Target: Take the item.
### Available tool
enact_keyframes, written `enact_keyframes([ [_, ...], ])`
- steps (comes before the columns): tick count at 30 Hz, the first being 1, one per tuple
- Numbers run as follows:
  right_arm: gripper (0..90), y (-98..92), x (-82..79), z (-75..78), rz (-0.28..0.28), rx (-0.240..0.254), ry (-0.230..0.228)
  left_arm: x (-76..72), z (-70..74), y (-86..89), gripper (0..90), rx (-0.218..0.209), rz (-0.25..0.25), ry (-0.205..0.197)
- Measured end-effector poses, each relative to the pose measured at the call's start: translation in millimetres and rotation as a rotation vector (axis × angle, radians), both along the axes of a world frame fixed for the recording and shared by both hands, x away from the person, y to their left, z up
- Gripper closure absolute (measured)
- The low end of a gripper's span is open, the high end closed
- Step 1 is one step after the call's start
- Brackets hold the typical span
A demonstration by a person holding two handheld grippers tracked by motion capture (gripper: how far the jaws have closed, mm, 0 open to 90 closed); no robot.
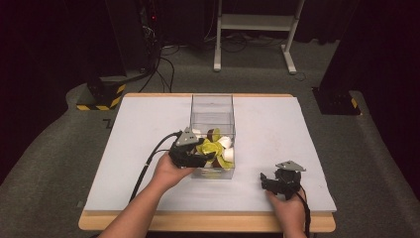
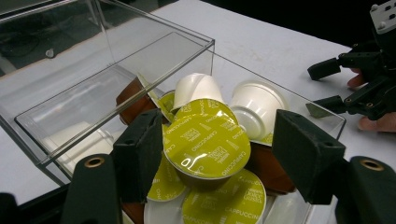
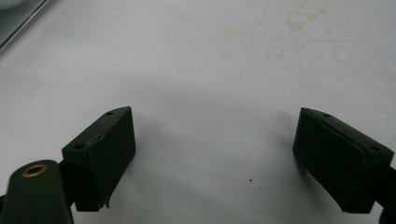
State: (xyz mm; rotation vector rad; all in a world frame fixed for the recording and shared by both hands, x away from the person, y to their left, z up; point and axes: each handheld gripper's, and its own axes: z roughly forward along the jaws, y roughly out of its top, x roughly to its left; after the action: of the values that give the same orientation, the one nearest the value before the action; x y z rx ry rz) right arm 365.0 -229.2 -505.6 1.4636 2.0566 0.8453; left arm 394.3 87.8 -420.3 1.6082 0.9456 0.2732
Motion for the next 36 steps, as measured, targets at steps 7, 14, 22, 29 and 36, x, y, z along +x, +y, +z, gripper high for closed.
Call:
enact_keyframes([
  [7, 13.0, 0.3, -0.3, 0.1, -0.002, 0.000, 0.002, 3.7, -1.5, -5.0, 34.1, 0.008, -0.001, 0.005],
  [14, 13.0, 0.3, -0.2, 0.1, 0.000, -0.002, 0.000, 7.8, -3.4, -7.9, 34.2, 0.034, -0.006, 0.009],
  [22, 12.9, -0.2, 0.2, 0.0, 0.001, 0.001, 0.000, 12.3, -9.0, -10.4, 32.7, 0.058, -0.007, 0.032],
  [29, 12.9, -0.3, 0.2, 0.0, 0.002, 0.002, 0.001, 13.1, -12.3, -13.3, 31.0, 0.071, 0.001, 0.031],
  [36, 12.9, -0.2, 0.1, 0.0, 0.002, 0.001, 0.000, 12.6, -15.2, -14.7, 33.0, 0.099, 0.004, 0.021],
])
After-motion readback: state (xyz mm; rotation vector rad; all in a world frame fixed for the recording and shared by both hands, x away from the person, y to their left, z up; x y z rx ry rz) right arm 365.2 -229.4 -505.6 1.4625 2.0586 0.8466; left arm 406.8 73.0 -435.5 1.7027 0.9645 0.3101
